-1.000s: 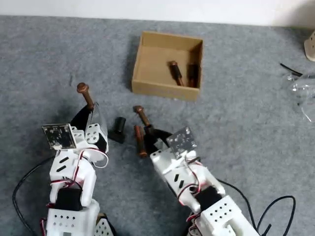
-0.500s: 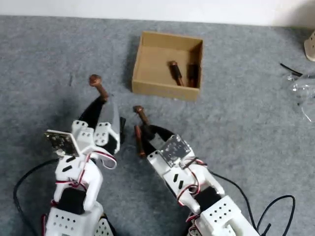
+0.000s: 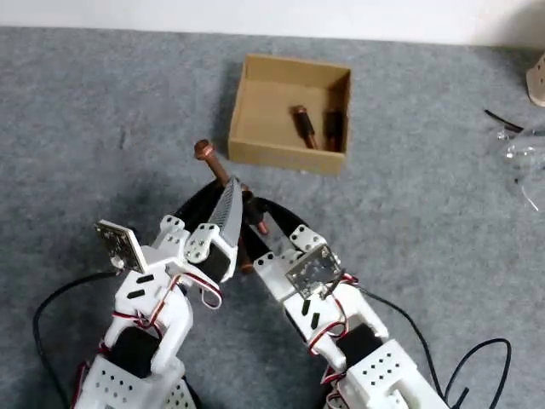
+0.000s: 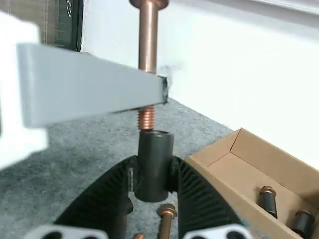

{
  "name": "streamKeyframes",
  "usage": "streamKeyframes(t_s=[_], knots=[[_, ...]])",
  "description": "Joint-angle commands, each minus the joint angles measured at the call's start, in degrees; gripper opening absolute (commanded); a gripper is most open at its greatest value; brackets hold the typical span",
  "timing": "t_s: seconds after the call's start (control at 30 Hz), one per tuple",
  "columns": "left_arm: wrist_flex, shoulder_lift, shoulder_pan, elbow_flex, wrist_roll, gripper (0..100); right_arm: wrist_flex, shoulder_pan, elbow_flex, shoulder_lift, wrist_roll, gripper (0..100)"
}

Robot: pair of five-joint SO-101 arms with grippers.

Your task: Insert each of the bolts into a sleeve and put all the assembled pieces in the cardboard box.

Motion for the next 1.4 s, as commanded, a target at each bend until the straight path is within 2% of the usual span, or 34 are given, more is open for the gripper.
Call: streamKeyframes(t_s=[0.0,0.37,0.53,0.7,0.9,1.13,1.37], knots=[[-1.7,-0.7,-1.3,-4.5,1.1,0,-1.7,0.5,6.4,-1.0,0.7,0.4],[-1.8,-0.7,-1.0,-4.2,1.1,0,0.3,2.1,6.5,-1.0,0.6,0.4],[-1.8,-0.7,-1.0,-3.3,1.4,0,2.9,-1.0,6.7,-1.0,0.8,0.4],[-1.9,-0.7,-0.9,-2.9,1.5,0,2.8,-1.2,6.7,-1.0,0.8,0.4],[-1.8,-0.7,4.5,-0.3,1.1,0,2.7,-1.0,6.5,-1.1,0.8,0.4],[-1.8,-0.7,4.4,1.5,1.1,0,2.7,-0.2,6.3,-1.1,0.8,0.4],[-1.8,-0.7,0.3,1.7,1.1,0,2.7,0.1,6.3,-1.1,0.8,0.4]])
